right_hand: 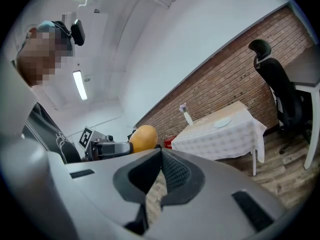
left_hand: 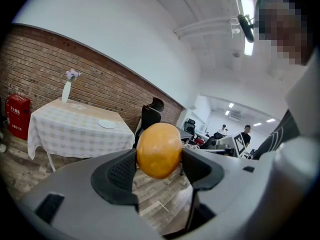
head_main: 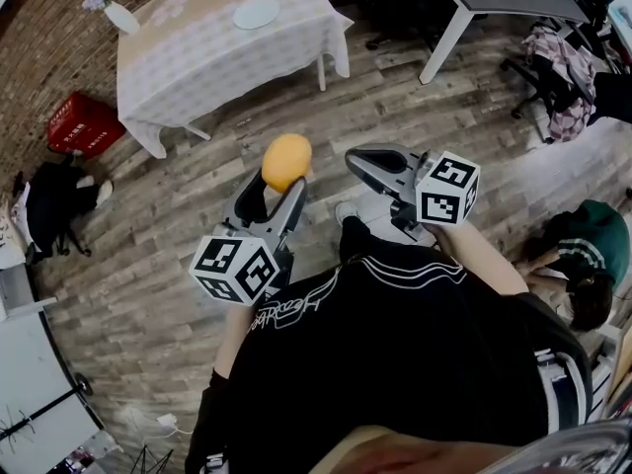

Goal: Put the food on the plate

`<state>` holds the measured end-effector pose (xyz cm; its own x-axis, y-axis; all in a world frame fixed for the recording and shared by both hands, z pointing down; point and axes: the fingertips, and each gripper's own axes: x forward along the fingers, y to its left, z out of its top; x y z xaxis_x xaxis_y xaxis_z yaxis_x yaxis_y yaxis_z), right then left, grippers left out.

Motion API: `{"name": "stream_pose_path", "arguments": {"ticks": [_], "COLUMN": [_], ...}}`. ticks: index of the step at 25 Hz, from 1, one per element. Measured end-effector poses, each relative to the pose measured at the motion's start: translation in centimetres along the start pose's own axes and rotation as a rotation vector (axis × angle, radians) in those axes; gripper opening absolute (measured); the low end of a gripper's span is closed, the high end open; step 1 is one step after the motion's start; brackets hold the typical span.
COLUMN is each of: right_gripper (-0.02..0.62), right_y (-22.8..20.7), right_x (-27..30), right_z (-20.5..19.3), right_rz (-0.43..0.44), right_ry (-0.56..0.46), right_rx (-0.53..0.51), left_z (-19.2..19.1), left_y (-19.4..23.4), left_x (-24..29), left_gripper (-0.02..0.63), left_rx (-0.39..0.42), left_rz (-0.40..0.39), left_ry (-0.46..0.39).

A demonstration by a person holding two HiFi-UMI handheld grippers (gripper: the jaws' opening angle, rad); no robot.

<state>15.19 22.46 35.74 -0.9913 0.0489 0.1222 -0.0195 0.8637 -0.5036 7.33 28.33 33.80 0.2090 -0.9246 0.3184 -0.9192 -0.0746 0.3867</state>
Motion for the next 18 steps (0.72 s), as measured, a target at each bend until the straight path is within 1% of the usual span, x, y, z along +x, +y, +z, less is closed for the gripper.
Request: {"name": "stream_pose_path", "arguments": {"ticks": [5, 10, 15, 18], "right_gripper": [-0.003, -0.003, -0.003, -0.003], "right_y": [-4.4, -9.6, -12.1, -14.4], "right_x": [1.5, 3.3, 4.3, 4.4], "right_z": [2.2, 5.8, 7.9, 9.4], "right_rz": [-0.003, 0.004, 0.009, 0.015], "right_ry": [-0.010, -0.007, -0.027, -0.032], "right_rx": [0.012, 0.012, 0.009, 0.009], "left_z": [1.8, 4.6, 6.5, 7.9], "left_y": [2.4, 4.7, 5.8, 6.2], "left_x": [4.1, 9.7, 12.4, 14.8], "left_gripper": [0.281, 0.281, 0.281, 0.281], "left_rx": [-0.013, -0.008, 0.011, 0.018], "left_rz": [0.013, 0.014, 0.015, 0.021], "left_ry": [0.018, 0.044, 0.046, 0.045]}}
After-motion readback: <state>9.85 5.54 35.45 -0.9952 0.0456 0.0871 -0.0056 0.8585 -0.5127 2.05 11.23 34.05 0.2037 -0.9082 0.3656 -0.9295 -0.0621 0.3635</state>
